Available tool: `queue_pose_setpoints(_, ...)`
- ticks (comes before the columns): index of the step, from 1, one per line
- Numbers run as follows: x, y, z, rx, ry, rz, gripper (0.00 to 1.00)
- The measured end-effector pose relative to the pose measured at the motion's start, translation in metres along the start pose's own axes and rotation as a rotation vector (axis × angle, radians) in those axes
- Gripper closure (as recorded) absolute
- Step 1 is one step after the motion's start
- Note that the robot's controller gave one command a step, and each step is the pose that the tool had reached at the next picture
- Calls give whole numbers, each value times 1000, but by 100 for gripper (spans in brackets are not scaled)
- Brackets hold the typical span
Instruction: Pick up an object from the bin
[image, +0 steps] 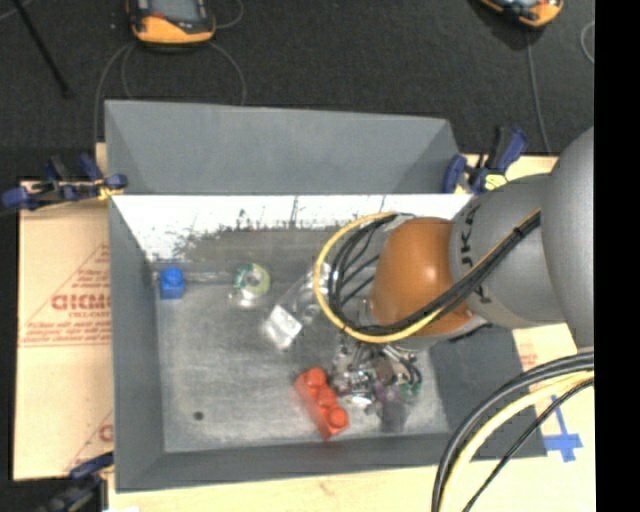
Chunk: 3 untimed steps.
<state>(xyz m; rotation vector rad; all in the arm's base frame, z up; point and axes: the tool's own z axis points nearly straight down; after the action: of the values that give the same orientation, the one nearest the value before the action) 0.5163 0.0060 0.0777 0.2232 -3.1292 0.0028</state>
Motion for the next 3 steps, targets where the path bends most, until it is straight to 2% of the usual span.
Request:
queue_pose_setpoints(1, -6, 0, 0, 3, -30, 2, 0)
queue_pose_setpoints(2, -25, 14, 1, 2, -5, 195, 0)
queue_pose_setpoints(3, -67, 57, -5, 0, -9, 87, 0)
